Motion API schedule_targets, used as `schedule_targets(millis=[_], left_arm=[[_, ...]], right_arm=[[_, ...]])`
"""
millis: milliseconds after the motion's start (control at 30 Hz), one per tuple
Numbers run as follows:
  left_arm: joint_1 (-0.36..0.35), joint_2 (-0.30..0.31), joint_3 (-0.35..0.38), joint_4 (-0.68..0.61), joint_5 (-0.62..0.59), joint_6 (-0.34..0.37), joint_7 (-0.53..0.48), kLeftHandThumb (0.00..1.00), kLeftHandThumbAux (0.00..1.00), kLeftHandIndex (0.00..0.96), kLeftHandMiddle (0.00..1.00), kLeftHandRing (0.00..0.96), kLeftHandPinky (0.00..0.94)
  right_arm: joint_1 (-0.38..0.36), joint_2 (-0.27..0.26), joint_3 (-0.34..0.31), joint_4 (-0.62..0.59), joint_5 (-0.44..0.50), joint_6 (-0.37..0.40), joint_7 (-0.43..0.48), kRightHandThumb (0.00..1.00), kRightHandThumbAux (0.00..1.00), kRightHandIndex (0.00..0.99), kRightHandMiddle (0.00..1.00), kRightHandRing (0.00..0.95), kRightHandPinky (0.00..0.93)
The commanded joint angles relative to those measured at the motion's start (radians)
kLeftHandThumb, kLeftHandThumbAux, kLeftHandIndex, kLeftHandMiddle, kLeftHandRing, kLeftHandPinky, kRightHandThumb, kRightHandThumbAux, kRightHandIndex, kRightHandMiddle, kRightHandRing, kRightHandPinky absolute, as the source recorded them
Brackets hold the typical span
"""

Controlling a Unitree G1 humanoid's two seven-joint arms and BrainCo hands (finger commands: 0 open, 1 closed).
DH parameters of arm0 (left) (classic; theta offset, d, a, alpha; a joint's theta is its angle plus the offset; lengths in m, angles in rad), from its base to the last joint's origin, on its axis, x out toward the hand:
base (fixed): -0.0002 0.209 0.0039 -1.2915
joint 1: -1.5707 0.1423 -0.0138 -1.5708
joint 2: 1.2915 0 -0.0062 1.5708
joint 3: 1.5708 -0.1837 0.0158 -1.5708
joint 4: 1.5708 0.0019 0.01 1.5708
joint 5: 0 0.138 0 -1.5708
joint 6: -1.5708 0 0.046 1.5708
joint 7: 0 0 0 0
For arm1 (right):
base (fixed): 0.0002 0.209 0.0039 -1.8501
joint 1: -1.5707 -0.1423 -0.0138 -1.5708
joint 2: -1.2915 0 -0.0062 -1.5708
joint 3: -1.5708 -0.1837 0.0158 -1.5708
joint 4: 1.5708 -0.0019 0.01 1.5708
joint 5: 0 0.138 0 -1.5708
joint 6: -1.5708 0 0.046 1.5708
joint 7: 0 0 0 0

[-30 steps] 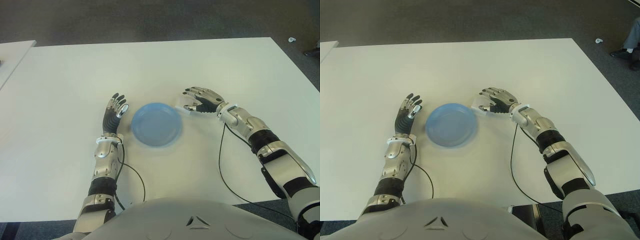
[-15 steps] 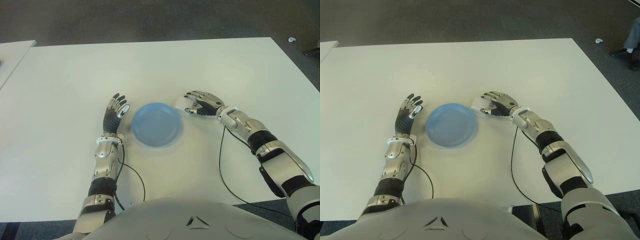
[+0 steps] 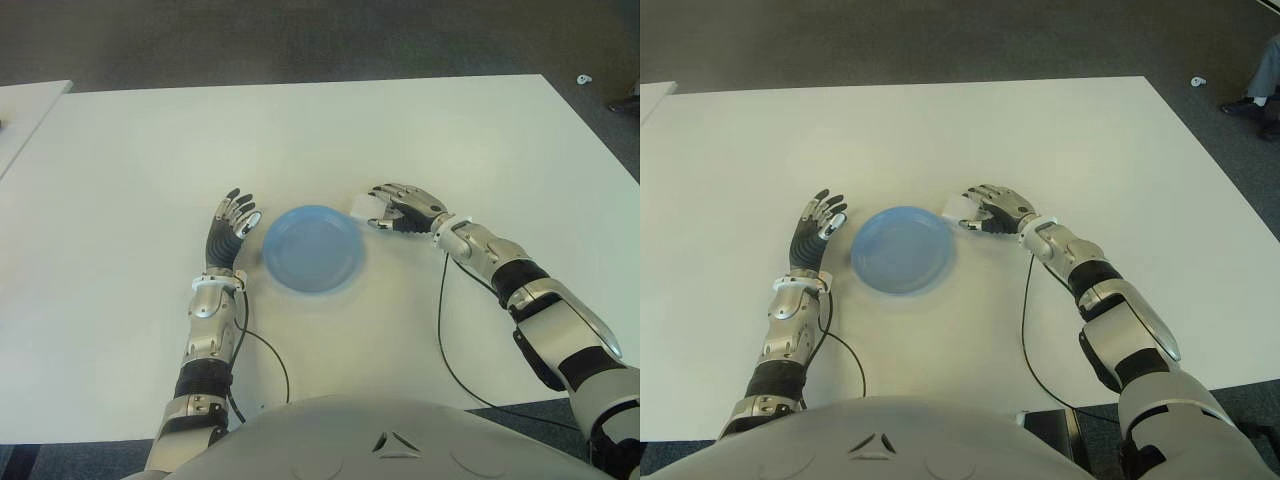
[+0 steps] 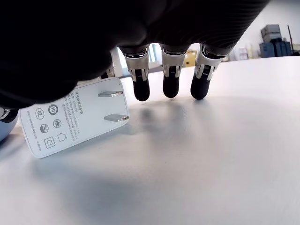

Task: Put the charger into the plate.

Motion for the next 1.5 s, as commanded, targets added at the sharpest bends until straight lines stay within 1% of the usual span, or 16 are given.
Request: schedule_targets(millis=[33,233,433,667,967,1167,1500], left_arm=[[0.028,-0.002,-0.001,0.023,0.001,0.021,0.006,0.000,0.610,0.132,0.216,0.217,0.223],[0.033,0.005,-0.006,0.011,-0.003,0.028,-0.007,0.000,0.606,0.126,0.216,0.219,0.219],[0.033,0.010,-0.005,0.005,-0.018,0.043,-0.020,0.000,0.623,0.123,0.207,0.211,0.205],[0.036,0.015,-0.009,-0.003,-0.016,0.044,-0.013,0.000,0.632,0.123,0.207,0.210,0.207],[0.035,0.016,-0.005,-0.004,-0.019,0.044,-0.013,0.000,0.638,0.125,0.208,0.217,0.220],[0.038,0.019,-0.004,-0.009,-0.027,0.036,-0.024,0.000,0.633,0.133,0.206,0.213,0.213],[0.048,0.015,-0.006,-0.031,-0.032,0.023,-0.031,0.000,0.625,0.132,0.198,0.206,0.220]], right_arm=[[-0.001,0.011,0.019,0.031,-0.016,-0.011,-0.007,0.356,0.096,0.000,0.000,0.000,0.000],[-0.005,0.015,0.027,0.047,-0.014,-0.014,-0.022,0.363,0.096,0.000,0.000,0.000,0.000],[-0.009,0.021,0.035,0.065,-0.018,-0.017,-0.046,0.364,0.095,0.000,0.000,0.000,0.000],[-0.014,0.022,0.045,0.074,-0.028,-0.017,-0.065,0.361,0.094,0.000,0.000,0.000,0.000],[-0.026,0.021,0.082,0.078,-0.074,0.032,-0.093,0.348,0.090,0.000,0.000,0.000,0.000],[-0.040,0.016,0.121,0.074,-0.117,0.079,-0.066,0.340,0.093,0.000,0.000,0.000,0.000],[-0.052,-0.005,0.178,0.064,-0.166,0.116,-0.030,0.328,0.092,0.000,0.000,0.000,0.000]])
